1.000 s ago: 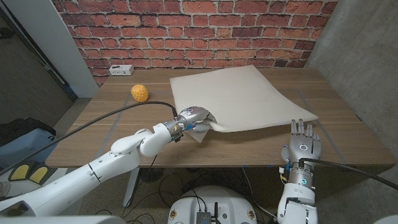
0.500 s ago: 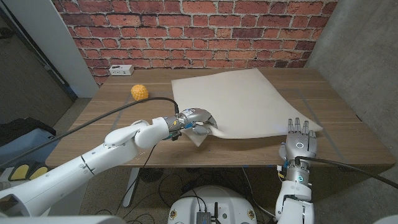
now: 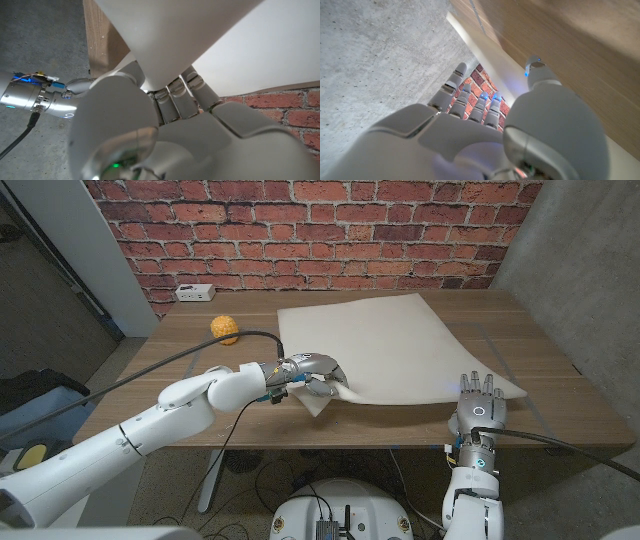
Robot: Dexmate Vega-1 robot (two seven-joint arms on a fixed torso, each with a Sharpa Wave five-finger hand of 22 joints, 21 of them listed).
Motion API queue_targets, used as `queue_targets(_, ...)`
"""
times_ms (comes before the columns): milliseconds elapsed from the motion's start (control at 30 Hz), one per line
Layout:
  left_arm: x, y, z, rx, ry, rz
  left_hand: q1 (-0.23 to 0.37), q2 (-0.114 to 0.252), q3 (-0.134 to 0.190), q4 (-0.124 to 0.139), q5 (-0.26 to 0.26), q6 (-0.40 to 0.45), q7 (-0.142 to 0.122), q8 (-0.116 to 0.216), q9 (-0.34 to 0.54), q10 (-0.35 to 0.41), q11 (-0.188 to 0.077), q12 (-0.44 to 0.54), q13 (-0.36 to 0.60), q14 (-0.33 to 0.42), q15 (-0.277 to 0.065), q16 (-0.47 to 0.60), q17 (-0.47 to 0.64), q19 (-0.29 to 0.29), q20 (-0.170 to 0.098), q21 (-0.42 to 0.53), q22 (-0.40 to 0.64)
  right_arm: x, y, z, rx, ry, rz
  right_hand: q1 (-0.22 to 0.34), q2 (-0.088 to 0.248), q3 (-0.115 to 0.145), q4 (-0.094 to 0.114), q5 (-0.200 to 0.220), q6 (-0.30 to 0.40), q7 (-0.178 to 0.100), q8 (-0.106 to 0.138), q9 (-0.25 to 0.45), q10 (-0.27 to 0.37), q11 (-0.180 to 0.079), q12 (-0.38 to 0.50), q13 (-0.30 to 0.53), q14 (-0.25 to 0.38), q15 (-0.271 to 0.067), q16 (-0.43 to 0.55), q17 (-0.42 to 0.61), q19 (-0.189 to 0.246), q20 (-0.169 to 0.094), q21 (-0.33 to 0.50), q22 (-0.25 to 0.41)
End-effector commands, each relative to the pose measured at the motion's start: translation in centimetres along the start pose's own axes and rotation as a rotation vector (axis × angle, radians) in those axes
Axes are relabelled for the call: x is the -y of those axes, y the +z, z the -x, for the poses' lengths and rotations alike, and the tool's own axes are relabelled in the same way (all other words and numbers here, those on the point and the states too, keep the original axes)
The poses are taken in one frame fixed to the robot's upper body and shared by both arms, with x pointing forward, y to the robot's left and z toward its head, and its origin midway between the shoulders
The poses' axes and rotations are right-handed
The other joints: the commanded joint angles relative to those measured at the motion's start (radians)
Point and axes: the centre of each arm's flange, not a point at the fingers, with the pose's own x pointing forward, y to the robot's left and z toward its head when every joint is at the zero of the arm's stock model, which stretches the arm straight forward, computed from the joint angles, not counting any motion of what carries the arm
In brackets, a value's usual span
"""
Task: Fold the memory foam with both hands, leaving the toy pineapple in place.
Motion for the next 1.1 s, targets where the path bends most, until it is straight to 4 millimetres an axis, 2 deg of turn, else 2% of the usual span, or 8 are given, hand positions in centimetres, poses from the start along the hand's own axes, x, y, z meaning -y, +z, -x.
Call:
queue_targets(33, -1.0, 0.2, 0.8, 0.023, -0.049, 0.032, -0.03, 0.043, 0.013, 0.018, 0.012, 0.013, -0.003, 0.012, 0.011, 0.011, -0.021, 0.008, 0.047, 0.004, -0.016, 0.006, 0.004, -0.012, -0.028, 0.011, 0.004, -0.2, 0.1, -0.7, 0.004, -0.011, -0.001, 0.02, 0.011, 0.016, 0.002, 0.007, 0.114, -0.009, 0.025, 0.0, 0.072, -0.018, 0.013, 0.001, 0.037, -0.125, 0.013, -0.002, 0.023, -0.004, 0.011, 0.003)
queue_targets(133, -1.2, -0.1, 1.3, 0.015, -0.036, 0.041, -0.032, 0.041, 0.01, 0.019, 0.014, 0.011, -0.006, 0.017, 0.018, 0.008, -0.024, 0.007, 0.054, -0.003, -0.016, 0.005, 0.004, -0.031, -0.027, 0.008, 0.004, -0.3, 0.1, -0.9, -0.002, -0.008, 0.011, 0.031, 0.02, 0.03, 0.003, 0.007, 0.272, -0.003, 0.054, -0.002, 0.166, -0.024, 0.023, 0.0, 0.075, -0.138, 0.018, -0.005, 0.037, -0.009, 0.012, 0.003)
queue_targets(333, -1.9, -0.4, 2.7, -0.006, -0.008, 0.054, -0.034, 0.041, 0.005, 0.022, 0.018, 0.01, -0.012, 0.026, 0.029, 0.006, -0.022, 0.006, 0.064, -0.016, -0.015, 0.002, 0.004, -0.076, -0.018, -0.001, 0.003, -0.4, -0.5, -1.3, -0.027, 0.0, 0.015, 0.047, 0.031, 0.046, 0.001, 0.001, 0.42, 0.029, 0.072, -0.003, 0.289, -0.034, 0.042, 0.0, 0.145, -0.165, 0.033, -0.007, 0.059, -0.009, 0.016, 0.003)
queue_targets(467, -2.1, -1.0, 3.7, -0.075, 0.026, 0.021, -0.034, 0.042, 0.004, 0.023, 0.02, 0.01, -0.013, 0.03, 0.034, 0.003, -0.02, 0.004, 0.067, -0.018, -0.016, 0.002, 0.004, -0.08, -0.017, 0.0, 0.003, -0.5, -1.0, -1.4, -0.046, 0.003, 0.016, 0.054, 0.035, 0.058, 0.002, -0.005, 0.5, 0.045, 0.078, -0.003, 0.364, -0.025, 0.05, 0.002, 0.191, -0.173, 0.039, -0.009, 0.078, -0.01, 0.02, 0.003)
queue_targets(667, -2.5, -2.4, 5.4, -0.222, 0.103, -0.035, -0.033, 0.043, 0.003, 0.023, 0.022, 0.007, -0.014, 0.032, 0.038, 0.003, -0.018, 0.003, 0.072, -0.021, -0.017, 0.003, 0.004, -0.084, -0.016, 0.003, 0.003, -0.4, -1.7, -1.3, -0.071, 0.007, 0.012, 0.06, 0.038, 0.066, 0.001, -0.01, 0.542, 0.054, 0.079, -0.003, 0.401, -0.027, 0.05, 0.002, 0.219, -0.177, 0.042, -0.01, 0.086, -0.013, 0.021, 0.003)
queue_targets(800, -2.7, -3.6, 6.6, -0.318, 0.161, -0.048, -0.032, 0.044, 0.002, 0.023, 0.024, 0.003, -0.016, 0.033, 0.04, 0.003, -0.018, 0.003, 0.075, -0.024, -0.018, 0.003, 0.005, -0.088, -0.017, 0.004, 0.003, -0.1, -2.1, -1.1, -0.086, 0.02, -0.011, 0.099, 0.075, 0.074, -0.005, -0.023, 0.647, 0.063, 0.096, -0.001, 0.477, -0.038, 0.056, 0.004, 0.249, -0.184, 0.055, 0.0, 0.094, -0.017, 0.021, 0.004)
queue_targets(900, -2.8, -4.5, 7.2, -0.359, 0.2, -0.032, -0.031, 0.045, 0.002, 0.023, 0.026, 0.001, -0.014, 0.035, 0.042, 0.002, -0.02, 0.002, 0.078, -0.024, -0.018, 0.004, 0.005, -0.091, -0.015, 0.006, 0.003, 0.4, -2.5, -0.7, -0.101, 0.032, -0.031, 0.12, 0.1, 0.066, -0.005, -0.038, 0.698, 0.074, 0.104, 0.001, 0.514, -0.041, 0.055, 0.004, 0.269, -0.187, 0.07, 0.01, 0.092, -0.02, 0.019, 0.004)
queue_targets(1100, -2.4, -5.6, 7.9, -0.376, 0.276, 0.03, -0.026, 0.049, 0.004, 0.02, 0.027, -0.008, -0.01, 0.033, 0.042, -0.001, -0.022, -0.001, 0.082, -0.026, -0.018, 0.005, 0.005, -0.092, -0.014, 0.01, 0.003, 1.4, -3.2, 0.5, -0.131, 0.023, -0.095, 0.134, 0.109, 0.055, -0.006, -0.051, 0.73, 0.084, 0.107, 0.002, 0.545, -0.038, 0.055, 0.005, 0.288, -0.187, 0.084, 0.016, 0.098, -0.015, 0.021, 0.004)
